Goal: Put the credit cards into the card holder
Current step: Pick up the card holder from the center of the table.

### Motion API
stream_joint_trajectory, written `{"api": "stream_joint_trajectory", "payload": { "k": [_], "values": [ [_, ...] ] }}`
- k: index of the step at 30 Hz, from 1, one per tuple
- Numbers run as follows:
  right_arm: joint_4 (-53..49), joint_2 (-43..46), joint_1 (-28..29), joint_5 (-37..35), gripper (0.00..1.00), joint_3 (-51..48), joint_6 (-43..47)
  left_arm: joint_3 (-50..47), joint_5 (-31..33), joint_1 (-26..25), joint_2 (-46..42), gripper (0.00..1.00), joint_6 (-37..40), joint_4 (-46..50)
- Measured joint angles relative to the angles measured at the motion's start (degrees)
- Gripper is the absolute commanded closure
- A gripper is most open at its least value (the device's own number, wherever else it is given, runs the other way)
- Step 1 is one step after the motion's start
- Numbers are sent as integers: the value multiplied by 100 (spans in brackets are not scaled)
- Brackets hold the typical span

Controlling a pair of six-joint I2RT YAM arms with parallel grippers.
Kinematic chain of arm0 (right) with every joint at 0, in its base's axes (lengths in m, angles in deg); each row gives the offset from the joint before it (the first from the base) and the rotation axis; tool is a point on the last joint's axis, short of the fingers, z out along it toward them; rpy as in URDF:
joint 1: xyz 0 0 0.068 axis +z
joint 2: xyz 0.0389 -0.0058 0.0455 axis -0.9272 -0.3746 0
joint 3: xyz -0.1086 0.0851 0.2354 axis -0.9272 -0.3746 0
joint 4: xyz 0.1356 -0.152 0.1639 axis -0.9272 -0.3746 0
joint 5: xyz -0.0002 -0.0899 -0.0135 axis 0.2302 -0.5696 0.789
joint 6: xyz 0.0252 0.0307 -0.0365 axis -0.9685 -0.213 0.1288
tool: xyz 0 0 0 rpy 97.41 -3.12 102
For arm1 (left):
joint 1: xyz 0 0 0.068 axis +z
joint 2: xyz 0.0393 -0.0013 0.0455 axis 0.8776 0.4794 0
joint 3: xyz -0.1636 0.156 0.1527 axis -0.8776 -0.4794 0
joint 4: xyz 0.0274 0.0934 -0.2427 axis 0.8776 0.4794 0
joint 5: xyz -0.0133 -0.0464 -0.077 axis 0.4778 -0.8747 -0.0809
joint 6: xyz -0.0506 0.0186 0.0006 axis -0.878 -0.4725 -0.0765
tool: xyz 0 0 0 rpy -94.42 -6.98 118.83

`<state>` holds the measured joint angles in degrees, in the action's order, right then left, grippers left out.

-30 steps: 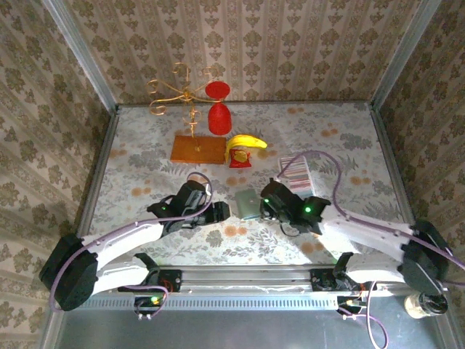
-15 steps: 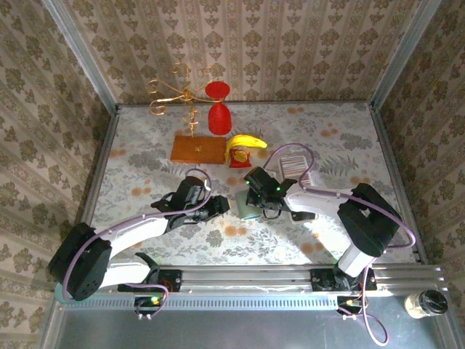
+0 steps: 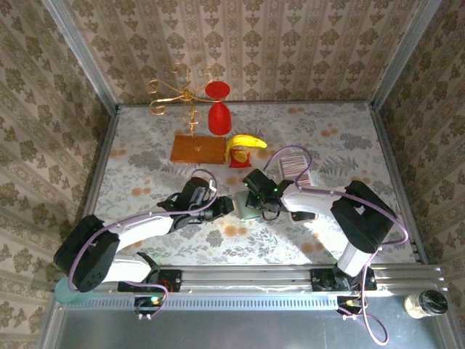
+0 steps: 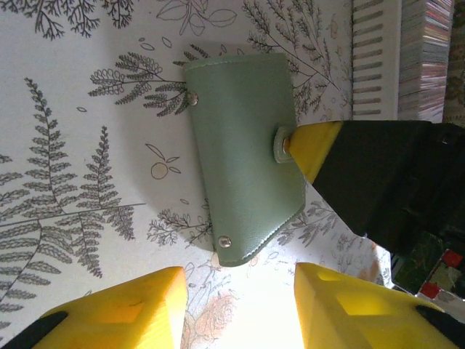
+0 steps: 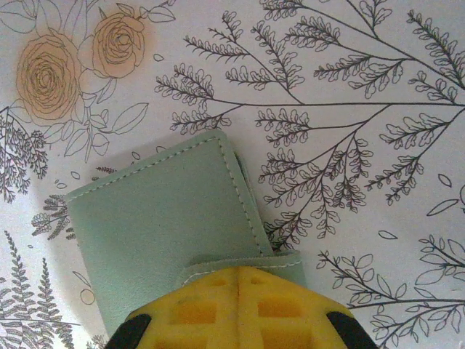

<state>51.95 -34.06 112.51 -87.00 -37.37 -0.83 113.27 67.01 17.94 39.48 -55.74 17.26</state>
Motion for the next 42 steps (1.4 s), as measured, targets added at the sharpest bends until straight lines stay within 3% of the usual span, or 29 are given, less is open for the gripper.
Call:
{"api": "stream_joint_trajectory", "payload": {
  "k": [16,28,35,42],
  "values": [
    [1397,433,-192,282,100,-1008,-634,160,4,-273,1303,63,-197,-1012],
    [1668,505,-313,455,100,-1189,-809,374,-24,-343,1733,65,-391,-1263],
    [1751,566,-354,501,100,-1285,-811,326,-144,-348,1947,65,-540,-1869],
    [1749,796,-380,507,100,-1506,-807,245,-186,-345,1982,79,-680,-2267]
  ]
}}
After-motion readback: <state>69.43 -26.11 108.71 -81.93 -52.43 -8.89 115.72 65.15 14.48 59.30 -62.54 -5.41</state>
